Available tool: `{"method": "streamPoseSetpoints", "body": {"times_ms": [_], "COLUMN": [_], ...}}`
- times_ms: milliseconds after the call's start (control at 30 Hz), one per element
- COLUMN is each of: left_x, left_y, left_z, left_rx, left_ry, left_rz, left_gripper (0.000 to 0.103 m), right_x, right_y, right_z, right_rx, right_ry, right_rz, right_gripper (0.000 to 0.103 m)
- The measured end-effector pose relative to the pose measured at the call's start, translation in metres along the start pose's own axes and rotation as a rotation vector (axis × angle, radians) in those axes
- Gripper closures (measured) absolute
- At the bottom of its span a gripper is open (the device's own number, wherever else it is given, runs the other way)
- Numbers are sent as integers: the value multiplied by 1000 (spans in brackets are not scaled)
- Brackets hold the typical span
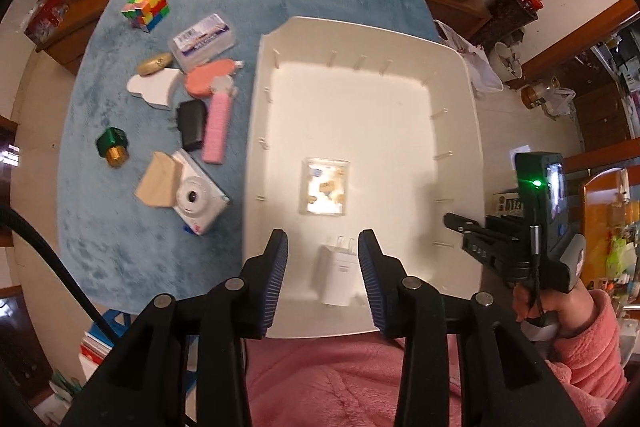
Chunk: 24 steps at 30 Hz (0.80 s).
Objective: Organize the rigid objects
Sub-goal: 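Move the left gripper to the green-capped gold bottle and grasp it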
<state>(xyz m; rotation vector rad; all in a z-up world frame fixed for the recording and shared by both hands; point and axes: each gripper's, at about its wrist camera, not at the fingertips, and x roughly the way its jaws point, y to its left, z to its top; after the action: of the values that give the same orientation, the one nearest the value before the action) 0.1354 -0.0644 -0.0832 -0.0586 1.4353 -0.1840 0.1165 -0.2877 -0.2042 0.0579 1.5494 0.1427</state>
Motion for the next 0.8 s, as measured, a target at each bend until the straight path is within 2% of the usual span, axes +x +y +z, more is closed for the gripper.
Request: {"method": "streamPoseSetpoints", "body": {"times_ms": [100, 500, 667, 800], "left_x": [-2, -8, -5, -2], "left_y": [14, 107, 148, 188], "left_z": [4, 22, 27, 35], "left_rx": [0, -41, -80, -148], "left_ry": [0, 1, -2, -14], "left_rz": [18, 83, 67, 26], "left_gripper": [61, 42, 34, 29], "right_x": [1, -1, -1, -2], "right_y": [-1, 3, 10, 13], "right_z": [0, 2, 1, -1], "right_rx": [30, 35, 3, 11], "right_ry": [-1, 4, 1, -6], "right_rz": [-7, -52, -95, -118], "right_gripper": [96, 98, 99, 100]}}
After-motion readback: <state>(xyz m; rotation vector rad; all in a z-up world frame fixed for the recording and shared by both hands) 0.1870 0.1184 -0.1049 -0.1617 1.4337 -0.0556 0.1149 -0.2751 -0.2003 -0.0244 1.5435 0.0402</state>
